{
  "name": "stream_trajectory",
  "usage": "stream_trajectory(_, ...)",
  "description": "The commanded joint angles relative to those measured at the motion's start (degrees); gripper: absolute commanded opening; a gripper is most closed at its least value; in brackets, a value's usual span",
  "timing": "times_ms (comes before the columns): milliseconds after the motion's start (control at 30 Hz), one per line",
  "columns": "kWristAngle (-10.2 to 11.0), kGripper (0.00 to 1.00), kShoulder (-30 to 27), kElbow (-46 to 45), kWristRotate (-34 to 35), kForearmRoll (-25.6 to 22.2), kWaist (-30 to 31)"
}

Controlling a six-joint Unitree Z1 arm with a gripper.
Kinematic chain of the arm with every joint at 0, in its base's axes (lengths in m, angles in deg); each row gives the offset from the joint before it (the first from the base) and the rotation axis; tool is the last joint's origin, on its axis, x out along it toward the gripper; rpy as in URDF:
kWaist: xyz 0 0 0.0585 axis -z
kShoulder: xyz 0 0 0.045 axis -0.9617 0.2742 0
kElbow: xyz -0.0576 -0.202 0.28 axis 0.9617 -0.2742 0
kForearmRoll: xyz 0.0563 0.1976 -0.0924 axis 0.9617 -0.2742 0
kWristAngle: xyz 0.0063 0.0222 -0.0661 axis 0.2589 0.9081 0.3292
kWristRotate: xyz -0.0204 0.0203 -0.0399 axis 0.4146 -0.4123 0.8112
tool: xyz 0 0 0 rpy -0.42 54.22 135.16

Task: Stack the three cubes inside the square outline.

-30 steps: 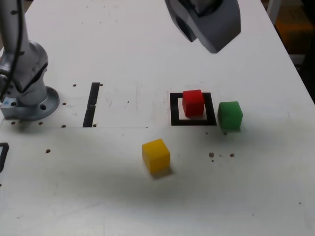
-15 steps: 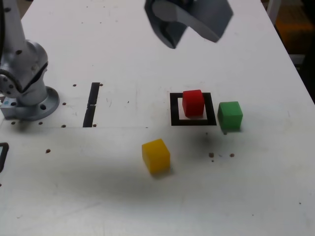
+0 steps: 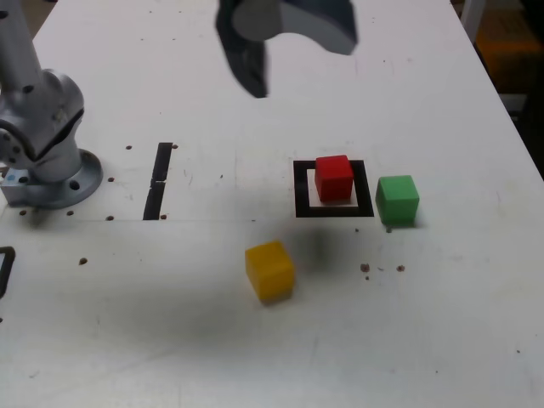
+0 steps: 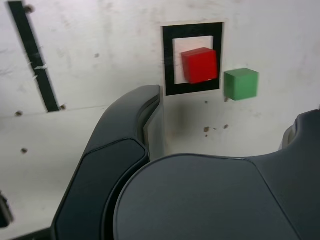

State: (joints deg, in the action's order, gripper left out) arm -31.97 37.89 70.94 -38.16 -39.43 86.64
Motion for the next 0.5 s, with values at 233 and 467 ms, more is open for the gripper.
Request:
stream_trajectory(233, -3.48, 0.99, -0.72, -0.12, 23.03, -16.95, 5.45)
stream_trajectory(467, -11.49, 0.96, -0.28, -1.35, 25.10, -19.32, 6.83)
